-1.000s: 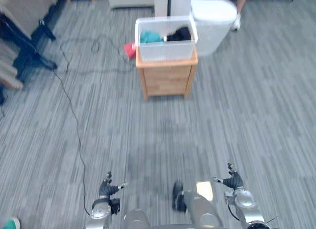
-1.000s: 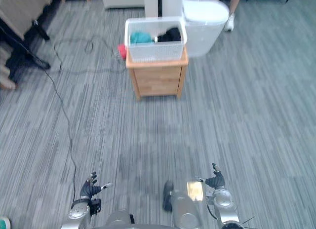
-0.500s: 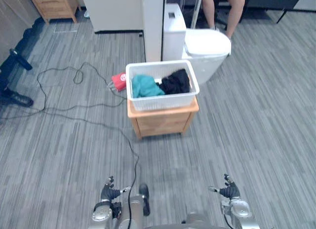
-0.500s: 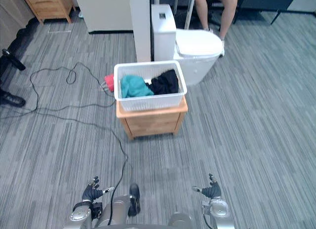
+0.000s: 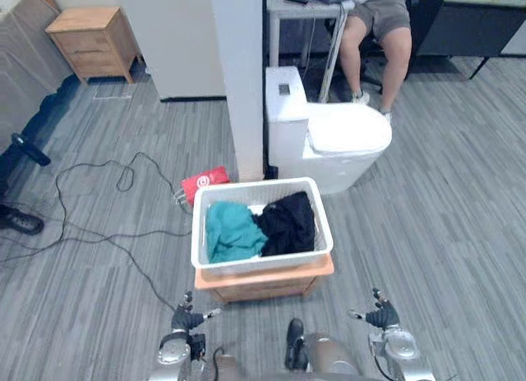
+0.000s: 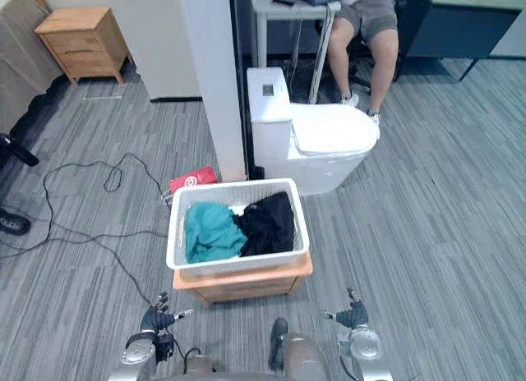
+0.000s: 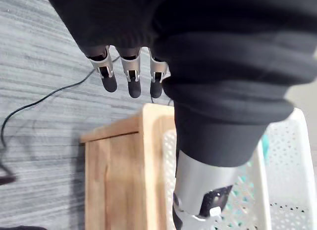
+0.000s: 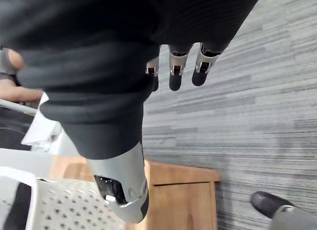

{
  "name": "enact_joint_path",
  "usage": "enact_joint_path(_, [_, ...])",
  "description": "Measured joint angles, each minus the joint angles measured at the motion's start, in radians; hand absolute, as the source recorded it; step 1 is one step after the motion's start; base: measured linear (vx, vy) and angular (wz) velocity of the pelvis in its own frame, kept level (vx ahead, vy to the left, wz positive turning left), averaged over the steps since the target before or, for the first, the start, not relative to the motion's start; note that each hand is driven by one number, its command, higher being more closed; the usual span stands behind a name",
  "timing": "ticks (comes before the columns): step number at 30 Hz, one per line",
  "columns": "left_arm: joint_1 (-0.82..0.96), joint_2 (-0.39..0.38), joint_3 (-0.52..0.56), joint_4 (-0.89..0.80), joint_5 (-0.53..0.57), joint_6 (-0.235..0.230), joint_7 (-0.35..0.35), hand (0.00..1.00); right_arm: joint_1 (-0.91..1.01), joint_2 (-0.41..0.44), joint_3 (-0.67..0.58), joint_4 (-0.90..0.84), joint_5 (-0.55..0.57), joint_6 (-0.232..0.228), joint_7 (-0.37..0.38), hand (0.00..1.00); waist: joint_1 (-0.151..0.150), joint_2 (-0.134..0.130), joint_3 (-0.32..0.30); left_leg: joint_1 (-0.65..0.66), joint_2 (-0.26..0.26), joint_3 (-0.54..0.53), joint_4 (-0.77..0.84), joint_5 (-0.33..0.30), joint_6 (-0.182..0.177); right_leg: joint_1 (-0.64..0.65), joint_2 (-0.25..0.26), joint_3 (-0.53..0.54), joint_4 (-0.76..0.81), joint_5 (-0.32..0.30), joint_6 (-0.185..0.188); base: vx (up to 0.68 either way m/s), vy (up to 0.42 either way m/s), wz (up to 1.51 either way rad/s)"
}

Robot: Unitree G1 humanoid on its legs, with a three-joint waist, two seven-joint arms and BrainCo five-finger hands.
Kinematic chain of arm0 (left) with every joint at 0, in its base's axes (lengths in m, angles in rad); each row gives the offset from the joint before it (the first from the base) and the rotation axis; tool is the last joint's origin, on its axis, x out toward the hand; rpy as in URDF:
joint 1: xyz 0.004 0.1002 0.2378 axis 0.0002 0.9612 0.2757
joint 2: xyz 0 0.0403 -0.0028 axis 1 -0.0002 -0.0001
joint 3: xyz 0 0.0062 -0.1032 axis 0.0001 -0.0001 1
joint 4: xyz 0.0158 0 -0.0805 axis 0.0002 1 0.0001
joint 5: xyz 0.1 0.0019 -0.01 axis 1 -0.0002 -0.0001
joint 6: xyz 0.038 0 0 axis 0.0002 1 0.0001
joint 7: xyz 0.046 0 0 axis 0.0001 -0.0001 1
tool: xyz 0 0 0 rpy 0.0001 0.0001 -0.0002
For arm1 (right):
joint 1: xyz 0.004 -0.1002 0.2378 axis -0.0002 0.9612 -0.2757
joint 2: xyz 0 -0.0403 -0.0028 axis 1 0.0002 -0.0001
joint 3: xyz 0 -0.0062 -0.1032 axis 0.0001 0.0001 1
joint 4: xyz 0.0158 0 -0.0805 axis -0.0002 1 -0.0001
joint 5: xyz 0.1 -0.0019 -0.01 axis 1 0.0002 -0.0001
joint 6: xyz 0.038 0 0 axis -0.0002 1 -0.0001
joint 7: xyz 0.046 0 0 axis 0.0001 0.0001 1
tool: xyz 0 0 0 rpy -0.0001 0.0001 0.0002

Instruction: Pick up the laundry basket with both hands and put the clothes into the washing machine.

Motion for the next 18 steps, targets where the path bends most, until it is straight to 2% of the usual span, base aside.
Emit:
enact_joint_path(1, [0.002,-0.002,0.0,0.0,0.0,0.0,0.0,0.0,0.0,0.006,-0.007,-0.007,0.001,0.0,-0.001,0.0,0.0,-0.004,0.0,-0.012,0.002,0.015,-0.013,-0.005,0.009,0.021,-0.001,0.002,-0.018,-0.002,0.001,0.34,-0.077,-0.08])
enact_joint_path(2, [0.005,-0.005,0.0,0.0,-0.001,0.0,0.0,0.0,0.004,0.011,-0.018,-0.017,0.001,0.0,-0.002,0.0,0.006,-0.007,0.0,-0.035,-0.003,0.043,-0.098,-0.018,0.031,0.055,-0.003,0.011,-0.055,0.001,0.005,0.31,-0.044,-0.15])
enact_joint_path(4, [-0.002,-0.007,0.001,-0.002,-0.001,0.0,0.001,0.0,0.003,0.011,-0.04,-0.022,0.0,0.0,-0.003,0.0,0.017,-0.001,-0.005,-0.044,-0.029,0.042,-0.325,-0.022,0.043,0.077,-0.004,0.028,-0.091,0.007,0.015,0.3,0.013,-0.25])
enact_joint_path(5, [-0.002,-0.008,0.004,-0.003,-0.002,0.0,0.001,0.0,-0.004,0.009,-0.048,-0.025,0.0,0.001,-0.003,0.0,0.019,0.007,-0.009,-0.029,-0.058,0.023,-0.519,0.005,0.037,0.082,-0.004,0.038,-0.104,0.012,0.023,0.32,0.119,-0.24])
enact_joint_path(6, [0.0,-0.011,0.006,-0.004,-0.004,0.0,0.002,0.0,-0.001,-0.002,-0.049,-0.045,0.0,0.001,-0.004,0.0,0.017,0.03,-0.017,-0.016,-0.072,0.005,-0.675,0.147,0.06,0.088,0.009,0.045,-0.117,0.009,0.043,0.31,0.139,-0.28])
enact_joint_path(8, [0.006,-0.002,0.011,-0.013,-0.008,0.0,0.004,0.0,0.01,0.007,-0.052,-0.094,-0.001,0.002,-0.008,0.0,0.02,0.015,-0.023,0.023,-0.097,0.008,-0.724,0.168,0.055,0.107,-0.008,0.058,-0.139,0.01,0.066,0.21,0.112,-0.12])
enact_joint_path(11, [0.025,0.007,0.019,-0.054,-0.008,-0.002,0.004,0.0,0.035,0.005,-0.083,-0.194,-0.004,-0.01,-0.022,0.0,0.015,-0.001,-0.035,0.074,-0.138,0.026,-0.825,0.194,0.076,0.122,-0.043,0.069,-0.168,0.007,0.095,0.17,0.122,0.01])
enact_joint_path(14, [0.059,0.02,0.039,-0.1,-0.008,-0.006,0.004,0.0,0.031,-0.002,-0.092,-0.266,-0.01,-0.029,-0.023,0.0,0.014,0.002,-0.039,0.092,-0.162,0.037,-0.864,0.198,0.082,0.125,-0.06,0.079,-0.183,0.003,0.114,0.11,0.088,-0.1])
enact_joint_path(18, [0.09,0.046,0.045,-0.16,-0.008,-0.007,0.004,0.0,0.021,-0.005,-0.081,-0.307,-0.034,-0.036,-0.023,0.0,0.019,0.006,-0.05,0.112,-0.176,0.034,-0.889,0.198,0.083,0.144,-0.062,0.077,-0.203,0.001,0.12,0.09,0.033,0.03])
